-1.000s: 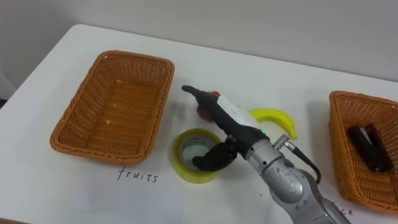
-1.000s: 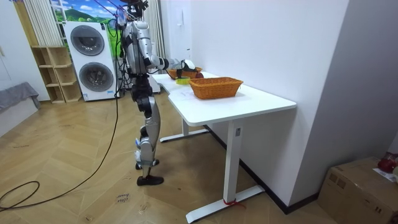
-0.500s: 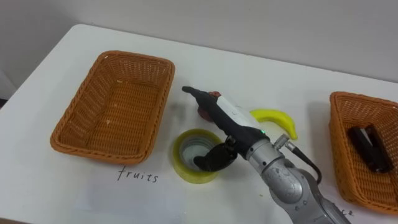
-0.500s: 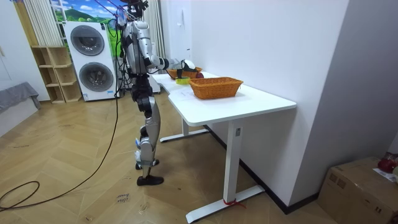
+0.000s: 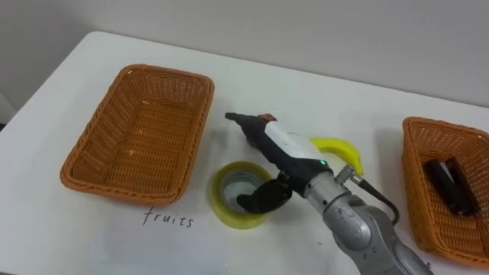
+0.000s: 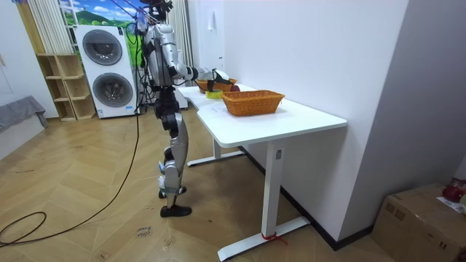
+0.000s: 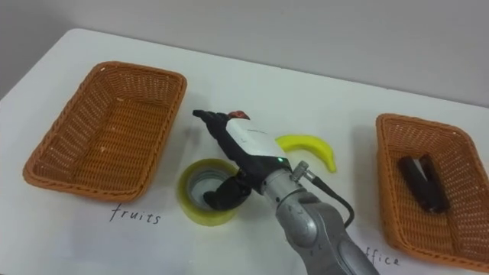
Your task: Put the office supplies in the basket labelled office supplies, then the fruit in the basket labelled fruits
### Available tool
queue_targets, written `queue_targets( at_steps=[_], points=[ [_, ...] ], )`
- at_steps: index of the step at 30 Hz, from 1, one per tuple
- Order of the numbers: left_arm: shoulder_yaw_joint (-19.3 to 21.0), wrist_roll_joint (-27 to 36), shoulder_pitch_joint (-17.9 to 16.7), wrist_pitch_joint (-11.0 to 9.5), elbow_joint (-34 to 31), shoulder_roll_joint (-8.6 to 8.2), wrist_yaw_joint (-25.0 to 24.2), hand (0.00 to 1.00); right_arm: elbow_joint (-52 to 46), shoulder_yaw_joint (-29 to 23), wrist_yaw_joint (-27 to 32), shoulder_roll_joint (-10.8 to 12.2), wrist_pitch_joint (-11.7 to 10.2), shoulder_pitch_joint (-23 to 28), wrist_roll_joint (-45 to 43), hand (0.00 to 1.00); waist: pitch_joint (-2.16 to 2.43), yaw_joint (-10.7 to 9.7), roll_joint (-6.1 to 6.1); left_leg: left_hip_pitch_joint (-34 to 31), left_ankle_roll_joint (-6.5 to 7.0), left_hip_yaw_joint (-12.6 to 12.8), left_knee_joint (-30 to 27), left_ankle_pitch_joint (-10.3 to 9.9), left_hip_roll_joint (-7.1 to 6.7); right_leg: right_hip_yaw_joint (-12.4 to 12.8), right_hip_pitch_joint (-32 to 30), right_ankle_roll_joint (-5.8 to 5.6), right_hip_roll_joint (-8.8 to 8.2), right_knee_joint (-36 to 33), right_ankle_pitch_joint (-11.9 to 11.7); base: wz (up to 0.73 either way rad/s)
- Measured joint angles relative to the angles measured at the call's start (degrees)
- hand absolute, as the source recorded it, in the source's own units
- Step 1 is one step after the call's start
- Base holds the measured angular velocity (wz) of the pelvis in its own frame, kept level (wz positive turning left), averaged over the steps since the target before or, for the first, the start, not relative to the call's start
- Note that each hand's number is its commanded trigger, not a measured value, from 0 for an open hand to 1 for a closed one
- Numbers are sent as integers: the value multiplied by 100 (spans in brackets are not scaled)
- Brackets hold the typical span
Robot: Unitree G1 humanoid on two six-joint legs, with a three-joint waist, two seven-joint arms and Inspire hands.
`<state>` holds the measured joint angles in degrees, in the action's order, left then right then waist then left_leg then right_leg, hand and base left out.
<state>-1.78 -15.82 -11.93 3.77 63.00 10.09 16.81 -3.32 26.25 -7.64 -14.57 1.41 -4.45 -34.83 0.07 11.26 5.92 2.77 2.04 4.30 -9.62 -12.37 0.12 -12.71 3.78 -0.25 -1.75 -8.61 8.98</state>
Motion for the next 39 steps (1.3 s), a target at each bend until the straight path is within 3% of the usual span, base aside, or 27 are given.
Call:
queue_targets(
  at_steps=[13, 27, 39],
  points=[
    [149, 3, 103, 0, 100, 26, -254, 0, -189, -64, -297, -72, 8, -13, -174, 0, -60, 11, 106, -9, -1, -10, 5, 0, 2, -1, -5, 0, 4, 0, -1, 0],
    [106, -7, 6, -75, -323, 370, -389, 0, -426, -64, -809, -154, 76, -17, -227, 0, -42, 11, 173, 0, 2, -11, 5, 2, 4, -3, -11, -1, 2, 8, -1, 0],
    [-30, -12, -104, -95, -324, 414, -410, 0, -456, -51, -1192, -154, 69, -57, -437, 0, -33, 28, 235, -3, -6, -63, 8, 6, 2, -18, 11, 0, 10, -2, -1, 0]
  ],
)
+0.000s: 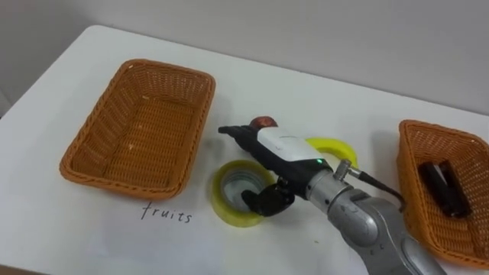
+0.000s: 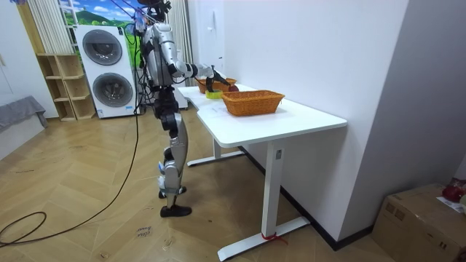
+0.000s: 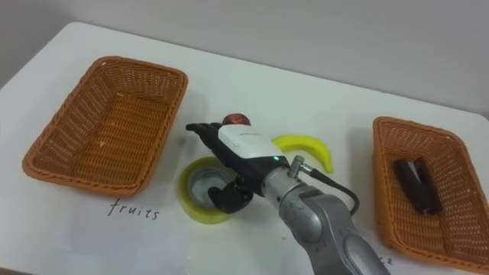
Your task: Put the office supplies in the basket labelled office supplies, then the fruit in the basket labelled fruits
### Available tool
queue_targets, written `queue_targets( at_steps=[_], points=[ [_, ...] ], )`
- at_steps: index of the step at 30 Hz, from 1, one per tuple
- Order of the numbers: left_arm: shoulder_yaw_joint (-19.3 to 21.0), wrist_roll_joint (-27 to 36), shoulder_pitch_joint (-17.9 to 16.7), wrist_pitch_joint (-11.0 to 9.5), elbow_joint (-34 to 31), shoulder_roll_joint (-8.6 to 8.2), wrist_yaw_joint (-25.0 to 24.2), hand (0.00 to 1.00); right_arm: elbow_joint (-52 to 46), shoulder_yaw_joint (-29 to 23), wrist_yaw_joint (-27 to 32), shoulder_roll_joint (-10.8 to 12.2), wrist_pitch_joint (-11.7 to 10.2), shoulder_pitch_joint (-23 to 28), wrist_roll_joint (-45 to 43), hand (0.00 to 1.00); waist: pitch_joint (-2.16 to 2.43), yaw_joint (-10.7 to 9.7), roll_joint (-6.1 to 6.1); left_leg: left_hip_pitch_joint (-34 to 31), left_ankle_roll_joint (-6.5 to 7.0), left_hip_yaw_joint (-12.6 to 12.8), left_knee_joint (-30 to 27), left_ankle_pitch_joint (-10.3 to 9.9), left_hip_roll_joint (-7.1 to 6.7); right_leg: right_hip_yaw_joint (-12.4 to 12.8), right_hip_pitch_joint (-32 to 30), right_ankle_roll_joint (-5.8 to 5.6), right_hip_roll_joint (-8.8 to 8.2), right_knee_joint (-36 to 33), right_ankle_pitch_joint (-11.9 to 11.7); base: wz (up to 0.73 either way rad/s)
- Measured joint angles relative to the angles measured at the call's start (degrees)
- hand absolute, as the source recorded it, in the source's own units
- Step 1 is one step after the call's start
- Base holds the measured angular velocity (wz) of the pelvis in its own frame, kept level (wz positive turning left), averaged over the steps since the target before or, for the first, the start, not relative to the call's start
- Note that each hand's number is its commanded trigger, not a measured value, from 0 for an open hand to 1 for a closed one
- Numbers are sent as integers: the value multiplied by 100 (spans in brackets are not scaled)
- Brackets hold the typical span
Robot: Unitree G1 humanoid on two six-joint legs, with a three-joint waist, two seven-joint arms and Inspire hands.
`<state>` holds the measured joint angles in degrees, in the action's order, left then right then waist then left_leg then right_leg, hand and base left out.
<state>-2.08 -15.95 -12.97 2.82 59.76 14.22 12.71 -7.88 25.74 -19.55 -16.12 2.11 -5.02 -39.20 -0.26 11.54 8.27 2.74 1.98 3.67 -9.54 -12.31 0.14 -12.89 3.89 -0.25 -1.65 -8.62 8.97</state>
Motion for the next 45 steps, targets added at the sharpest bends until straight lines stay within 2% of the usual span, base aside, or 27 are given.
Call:
queue_targets(
  at_steps=[7, 17, 20, 25, 30, 34, 37, 41, 45],
  points=[
    [-184, 1, -1, -33, 1, 48, 9, 0, 0, 21, -74, 0, -5, -59, -7, 0, 3, 10, 65, 3, 0, -11, -29, 1, -2, 1, 4, 0, -2, 0, 0, 0],
    [-263, 4, 18, -42, 1, 50, 10, 0, -15, -2, -270, 0, 2, -78, 98, 0, -1, 2, 70, 1, -1, -67, -9, 1, 1, 5, 10, 0, 7, 2, 0, 1],
    [-261, 3, 38, -44, 3, 50, 10, 0, -66, 2, -334, 1, 6, -81, 90, 0, -11, 5, 84, 1, 0, -67, -6, 1, 0, 13, 9, 0, 6, 2, 0, 0],
    [-258, 4, 81, -73, 37, 60, 10, 0, -215, -1, -561, 2, 50, -83, 67, 0, -66, 38, 170, -5, -2, -68, 3, -1, 4, 16, -8, 0, 12, 1, 0, 0],
    [-242, 0, 137, -78, 42, 70, 7, 0, -238, -10, -700, 1, 58, -147, 46, 0, -62, 161, 185, -7, -1, -68, 6, -1, 3, 13, -14, 0, 12, 1, 0, 0],
    [-196, 1, 134, -77, 42, 77, -3, 0, -238, -10, -823, 0, 176, -238, 6, 0, -54, 237, 195, -5, -1, -68, 5, -1, 3, 12, -14, 0, 12, 1, 0, 0],
    [-157, 1, 137, -77, 42, 84, -63, 0, -250, -14, -946, 0, 185, -253, -67, 0, -41, 287, 213, -3, -1, -69, 2, -1, 3, 12, -10, 0, 11, 1, 0, 0],
    [-134, 1, 134, -77, 42, 88, -95, 0, -297, -10, -1021, 0, 286, -262, -167, 0, -40, 298, 215, -4, -1, -70, -2, 0, 0, 8, -7, 0, 7, 1, 0, 0],
    [-130, 0, 148, -77, 42, 92, -96, 0, -300, -11, -1076, -27, 298, -262, -166, 0, -40, 298, 215, -3, -1, -71, -7, 0, 1, -8, -5, 0, 7, 1, 0, 0]
  ],
)
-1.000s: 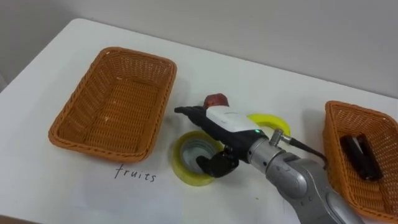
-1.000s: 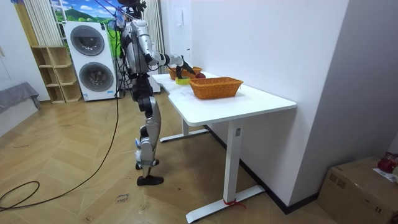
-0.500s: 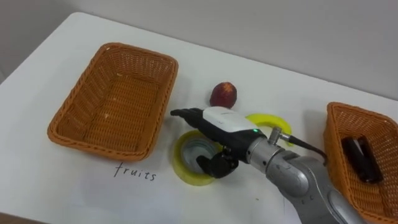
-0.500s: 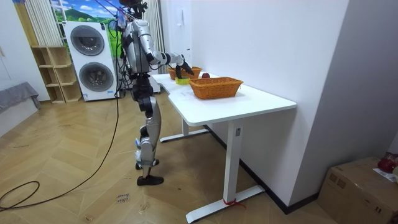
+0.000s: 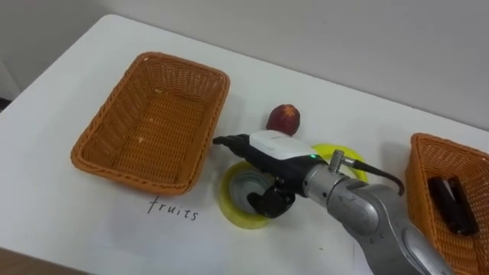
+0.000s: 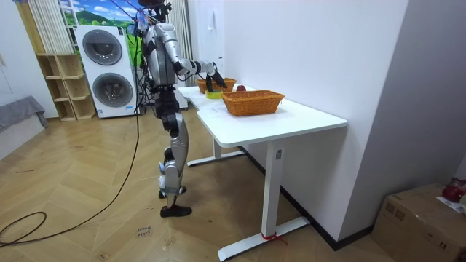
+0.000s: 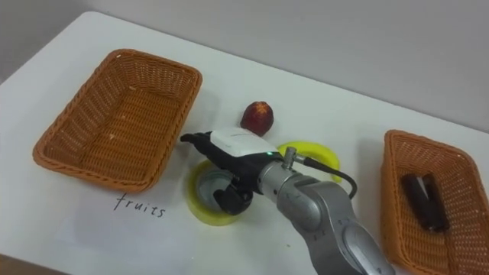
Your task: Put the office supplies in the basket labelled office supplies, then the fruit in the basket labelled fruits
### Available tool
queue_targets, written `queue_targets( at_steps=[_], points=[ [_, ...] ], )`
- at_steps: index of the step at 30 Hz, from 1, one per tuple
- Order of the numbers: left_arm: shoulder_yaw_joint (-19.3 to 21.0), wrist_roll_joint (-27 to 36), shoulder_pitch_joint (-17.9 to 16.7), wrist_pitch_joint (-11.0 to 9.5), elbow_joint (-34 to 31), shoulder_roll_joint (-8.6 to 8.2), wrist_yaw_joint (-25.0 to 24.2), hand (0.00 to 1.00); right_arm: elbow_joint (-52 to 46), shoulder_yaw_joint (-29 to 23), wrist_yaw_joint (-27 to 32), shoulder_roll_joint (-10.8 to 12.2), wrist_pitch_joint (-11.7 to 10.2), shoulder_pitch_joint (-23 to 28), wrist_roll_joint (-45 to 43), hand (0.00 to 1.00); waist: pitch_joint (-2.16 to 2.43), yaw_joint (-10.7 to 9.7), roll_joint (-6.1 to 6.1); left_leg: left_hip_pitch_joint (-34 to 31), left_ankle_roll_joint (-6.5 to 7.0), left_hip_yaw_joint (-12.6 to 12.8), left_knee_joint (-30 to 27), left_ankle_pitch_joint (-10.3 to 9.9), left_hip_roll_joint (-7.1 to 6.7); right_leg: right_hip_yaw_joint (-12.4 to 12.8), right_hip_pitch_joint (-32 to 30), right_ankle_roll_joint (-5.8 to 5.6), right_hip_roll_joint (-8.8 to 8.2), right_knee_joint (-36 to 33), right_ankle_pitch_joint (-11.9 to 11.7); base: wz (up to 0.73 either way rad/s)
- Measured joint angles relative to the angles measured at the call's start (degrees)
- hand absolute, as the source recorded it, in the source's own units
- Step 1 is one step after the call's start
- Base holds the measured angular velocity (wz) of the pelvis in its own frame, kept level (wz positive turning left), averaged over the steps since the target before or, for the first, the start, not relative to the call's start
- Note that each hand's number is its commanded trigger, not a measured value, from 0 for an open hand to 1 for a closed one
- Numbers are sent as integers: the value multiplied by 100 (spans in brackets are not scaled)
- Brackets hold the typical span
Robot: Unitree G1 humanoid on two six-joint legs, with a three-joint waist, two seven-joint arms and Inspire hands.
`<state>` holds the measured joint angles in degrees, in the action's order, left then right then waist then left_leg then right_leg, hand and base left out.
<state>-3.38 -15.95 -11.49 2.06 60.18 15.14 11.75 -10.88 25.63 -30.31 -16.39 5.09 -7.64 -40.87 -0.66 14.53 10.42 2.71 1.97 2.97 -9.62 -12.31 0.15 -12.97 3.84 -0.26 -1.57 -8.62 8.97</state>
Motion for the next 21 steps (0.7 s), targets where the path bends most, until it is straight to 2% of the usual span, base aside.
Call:
queue_targets(
  at_steps=[10, 11, 12, 13, 14, 21],
  points=[
    [37, -10, -10, 6, -2, 0, -2, 0, -64, 1, -167, -151, 89, 1, 8, 0, 2, -1, 5, -3, 0, -9, -2, 0, -2, -43, 5, 0, -3, 0, 0, 0],
    [37, -16, -19, 8, -2, 0, -2, 0, -64, 0, -167, -166, 93, 1, 8, 17, 3, -1, 6, -3, 0, -12, -2, 0, -3, -57, 6, 0, -6, 0, 0, 0],
    [37, -74, -21, 10, -5, 0, -2, 0, -64, 0, -167, -192, 114, 1, 8, 53, 5, -1, 10, -3, 0, -15, -2, 0, -4, -82, 7, 0, -9, 0, 0, 0],
    [38, -132, -23, 13, -5, 1, -2, 0, -64, -3, -168, -205, 138, 1, 8, 97, 6, -2, 17, -4, 1, -17, 0, 1, -4, -114, 8, 0, -12, -1, 0, 0],
    [43, -169, -23, 17, -5, 1, -3, 0, -64, -3, -170, -207, 147, 1, 8, 100, 7, -2, 22, -3, 1, -17, 1, 1, -4, -119, 8, 0, -12, -1, 0, 0],
    [198, -239, 23, 58, 139, 2, -23, 0, -57, -50, -377, -227, 320, -23, -7, 100, 13, 10, 79, 10, 1, -28, 5, 0, -3, -106, 28, 0, -9, 1, 0, 0]
  ],
)
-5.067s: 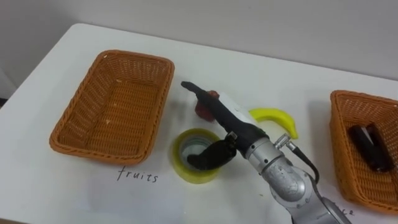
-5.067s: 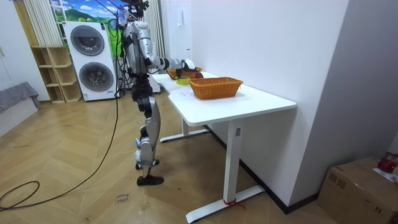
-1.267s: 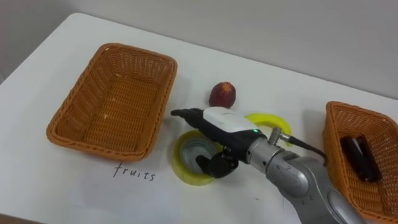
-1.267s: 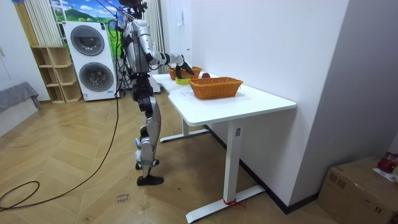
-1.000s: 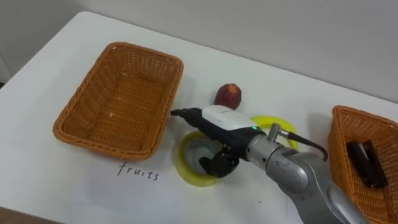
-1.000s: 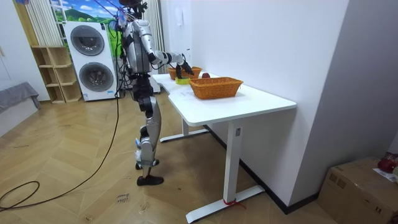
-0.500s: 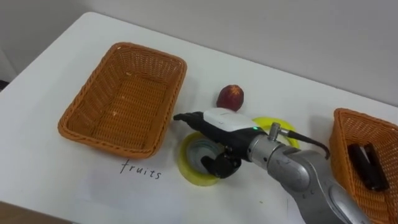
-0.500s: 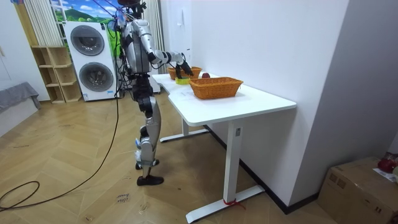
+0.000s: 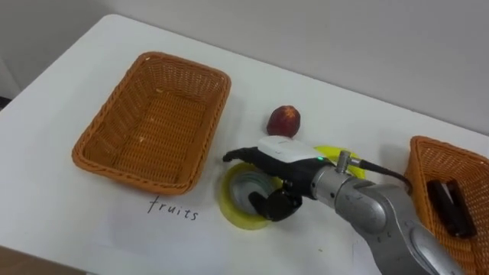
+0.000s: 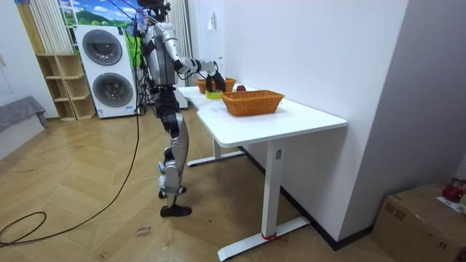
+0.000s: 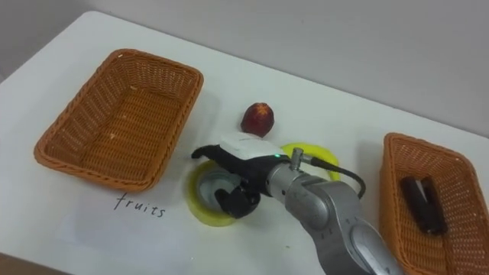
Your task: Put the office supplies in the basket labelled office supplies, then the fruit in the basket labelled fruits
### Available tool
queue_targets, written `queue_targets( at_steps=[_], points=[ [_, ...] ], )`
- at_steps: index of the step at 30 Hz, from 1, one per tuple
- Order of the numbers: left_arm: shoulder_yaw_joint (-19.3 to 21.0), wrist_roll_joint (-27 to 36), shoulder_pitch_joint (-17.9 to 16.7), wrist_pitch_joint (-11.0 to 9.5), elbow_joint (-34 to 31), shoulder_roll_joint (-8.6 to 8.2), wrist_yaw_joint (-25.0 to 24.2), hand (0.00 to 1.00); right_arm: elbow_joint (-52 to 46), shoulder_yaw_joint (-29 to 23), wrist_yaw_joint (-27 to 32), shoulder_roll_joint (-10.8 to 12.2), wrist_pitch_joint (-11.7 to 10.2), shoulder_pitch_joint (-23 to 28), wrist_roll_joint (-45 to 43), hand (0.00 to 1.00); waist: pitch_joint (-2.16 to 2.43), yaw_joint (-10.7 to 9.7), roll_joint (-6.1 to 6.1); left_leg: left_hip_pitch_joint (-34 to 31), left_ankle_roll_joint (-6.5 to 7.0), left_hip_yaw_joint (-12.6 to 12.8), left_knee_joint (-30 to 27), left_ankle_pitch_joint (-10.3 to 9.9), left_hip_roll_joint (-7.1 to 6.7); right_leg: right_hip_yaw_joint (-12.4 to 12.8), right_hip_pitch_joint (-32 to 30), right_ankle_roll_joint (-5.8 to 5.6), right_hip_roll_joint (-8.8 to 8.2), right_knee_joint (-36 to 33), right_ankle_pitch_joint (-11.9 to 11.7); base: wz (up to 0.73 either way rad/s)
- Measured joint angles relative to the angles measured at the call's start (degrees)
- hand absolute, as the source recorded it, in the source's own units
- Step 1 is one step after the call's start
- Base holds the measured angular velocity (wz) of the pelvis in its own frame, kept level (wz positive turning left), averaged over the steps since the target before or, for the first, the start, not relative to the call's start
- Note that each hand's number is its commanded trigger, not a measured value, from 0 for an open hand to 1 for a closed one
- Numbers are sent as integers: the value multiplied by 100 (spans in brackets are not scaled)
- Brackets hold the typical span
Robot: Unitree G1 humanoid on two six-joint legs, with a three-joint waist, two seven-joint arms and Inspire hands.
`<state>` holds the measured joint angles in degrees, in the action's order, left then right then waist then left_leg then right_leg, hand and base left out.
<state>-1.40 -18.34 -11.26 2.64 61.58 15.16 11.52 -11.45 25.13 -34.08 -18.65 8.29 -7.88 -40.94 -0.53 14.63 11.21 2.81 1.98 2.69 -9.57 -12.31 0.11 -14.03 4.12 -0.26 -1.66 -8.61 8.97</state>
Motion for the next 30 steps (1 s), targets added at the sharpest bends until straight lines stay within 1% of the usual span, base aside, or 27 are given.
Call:
queue_targets(
  at_steps=[2, 9, 16, 19, 30],
  points=[
    [19, 1, 25, 6, 33, 5, 1, 0, 4, -13, -7, 0, 52, -5, 0, 100, 0, 12, 1, -1, 0, -9, 3, 0, -1, 0, 0, 0, 0, 0, 0, 2],
    [19, 5, 47, 77, 38, 3, 2, 0, 188, 44, -152, -2, 97, -1, -67, 100, -3, 116, 4, -15, 0, -65, 18, 0, 0, -9, -1, 0, 3, 4, 0, 3],
    [19, 7, 54, 93, 38, 4, 5, 0, 160, 43, -299, -7, 133, -3, -135, 100, -11, 111, -5, 22, 1, -133, 18, 0, -9, -12, 74, 0, 2, 36, 0, 5],
    [18, 8, 54, 111, 37, 4, 8, 0, 150, 37, -301, -6, 174, -7, -152, 100, -11, 119, -6, 0, 0, -138, 28, 0, -15, -16, 74, -1, 3, 80, 0, 0],
    [18, 5, 47, 118, 36, 5, 13, 0, 127, -6, -396, -7, 183, -10, -159, 100, -14, 124, -9, -11, 1, -144, 24, 0, -26, -9, 68, -1, -3, 85, 0, 0]
  ],
)
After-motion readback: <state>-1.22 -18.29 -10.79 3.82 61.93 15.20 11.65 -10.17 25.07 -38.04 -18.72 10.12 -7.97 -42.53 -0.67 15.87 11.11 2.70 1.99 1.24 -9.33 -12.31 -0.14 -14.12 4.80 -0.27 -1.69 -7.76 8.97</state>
